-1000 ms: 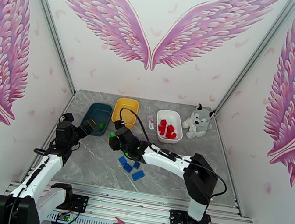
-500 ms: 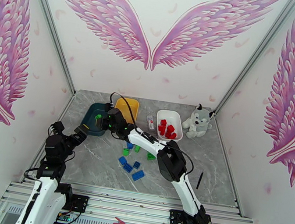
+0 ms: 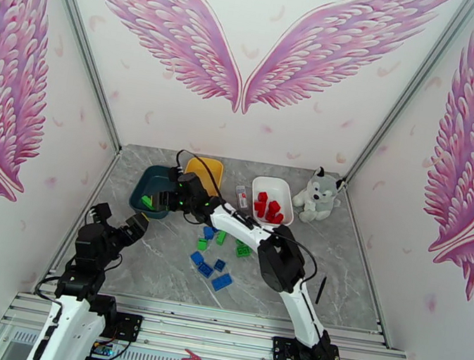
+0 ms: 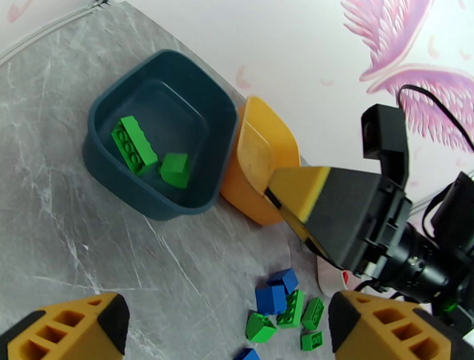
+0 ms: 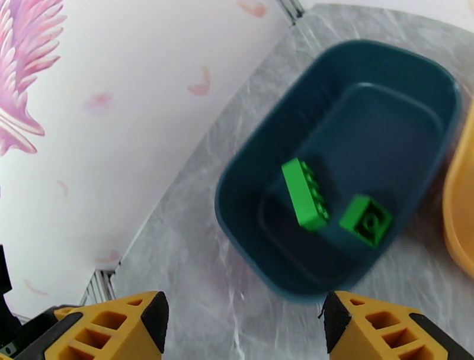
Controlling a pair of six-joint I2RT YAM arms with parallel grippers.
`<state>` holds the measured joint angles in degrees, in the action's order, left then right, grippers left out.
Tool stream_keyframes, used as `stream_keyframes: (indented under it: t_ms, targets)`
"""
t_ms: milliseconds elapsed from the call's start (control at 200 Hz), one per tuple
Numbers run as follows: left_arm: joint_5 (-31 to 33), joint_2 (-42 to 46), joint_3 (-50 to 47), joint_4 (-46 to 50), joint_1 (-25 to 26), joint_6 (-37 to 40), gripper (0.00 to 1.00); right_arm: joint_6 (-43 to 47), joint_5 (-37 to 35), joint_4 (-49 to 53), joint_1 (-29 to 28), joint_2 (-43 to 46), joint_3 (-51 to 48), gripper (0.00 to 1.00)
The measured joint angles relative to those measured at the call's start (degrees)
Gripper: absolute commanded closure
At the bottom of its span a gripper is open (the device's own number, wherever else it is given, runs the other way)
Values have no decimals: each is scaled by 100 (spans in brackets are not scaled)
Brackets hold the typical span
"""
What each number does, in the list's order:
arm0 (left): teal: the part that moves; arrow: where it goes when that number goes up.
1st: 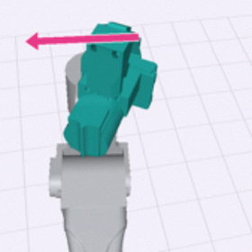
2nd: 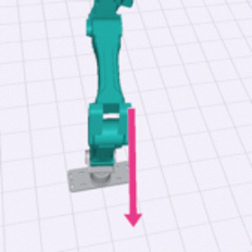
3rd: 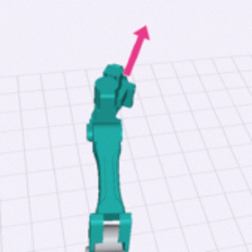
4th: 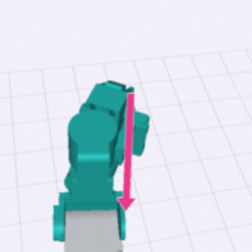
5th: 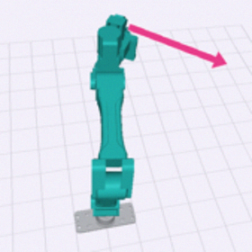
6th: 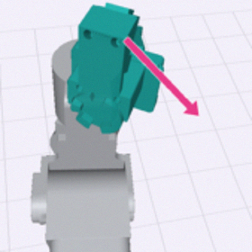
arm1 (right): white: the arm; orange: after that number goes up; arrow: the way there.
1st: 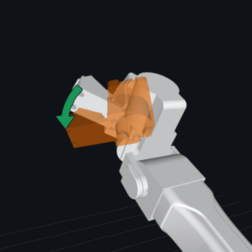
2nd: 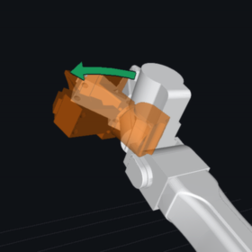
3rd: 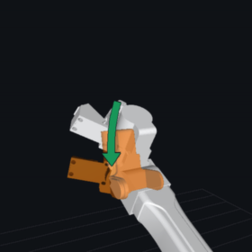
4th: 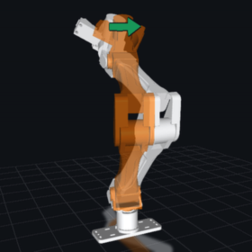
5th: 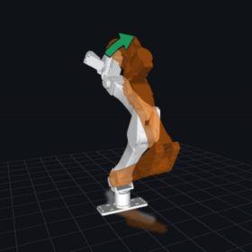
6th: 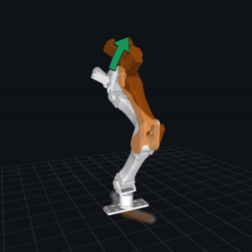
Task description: Sort the legos into containers by color
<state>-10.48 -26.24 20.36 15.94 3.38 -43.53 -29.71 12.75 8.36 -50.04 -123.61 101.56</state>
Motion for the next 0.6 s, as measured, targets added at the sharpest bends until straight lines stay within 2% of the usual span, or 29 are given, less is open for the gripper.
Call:
stream_keyframes:
  t_ms: [145, 285, 465, 600]
  targets:
    - [748, -81, -127, 83, 1226, 111, 10, 140, -824, 136, 0, 1281, -1255, 24]
    - [1495, -706, -157, -13, 2306, 225, 12, 245, -1725, 243, 9, 2535, -2603, 21]
    - [2328, -2264, -74, -431, 3530, 365, 12, 278, -2413, 431, 52, 3731, -4144, 20]
    - [2929, -3801, 546, -505, 4284, 494, 8, 247, -2640, 546, 81, 4343, -4940, 17]
